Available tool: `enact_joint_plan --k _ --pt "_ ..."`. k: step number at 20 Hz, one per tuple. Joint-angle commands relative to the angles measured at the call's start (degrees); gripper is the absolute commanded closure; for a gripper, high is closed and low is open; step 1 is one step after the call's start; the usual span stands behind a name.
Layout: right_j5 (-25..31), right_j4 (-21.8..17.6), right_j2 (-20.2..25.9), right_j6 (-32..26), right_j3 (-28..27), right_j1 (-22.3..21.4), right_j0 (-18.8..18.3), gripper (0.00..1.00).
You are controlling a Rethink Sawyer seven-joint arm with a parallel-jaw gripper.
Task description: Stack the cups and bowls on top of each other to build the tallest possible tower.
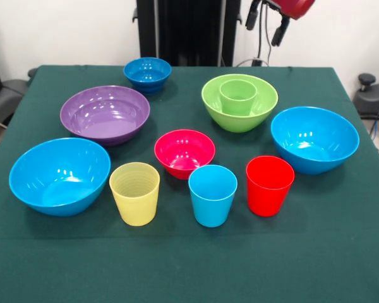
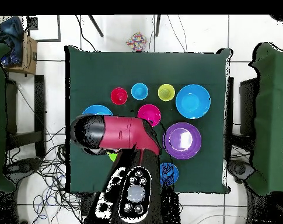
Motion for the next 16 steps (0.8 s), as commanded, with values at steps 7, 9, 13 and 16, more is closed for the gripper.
enact_joint_plan --k 7,9,13,16 --pt "-8.49 -9.45 10.01 -15.79 7.03 -6.74 -6.80 0.00" --pt "-9.09 -9.56 11.20 -16.25 7.86 -7.09 -8.46 0.00" --pt "-10.04 -10.37 12.57 -14.37 8.91 -7.11 -10.15 0.00" --pt "-10.89 -11.48 13.75 -13.74 8.46 -6.11 -11.24 0.00"
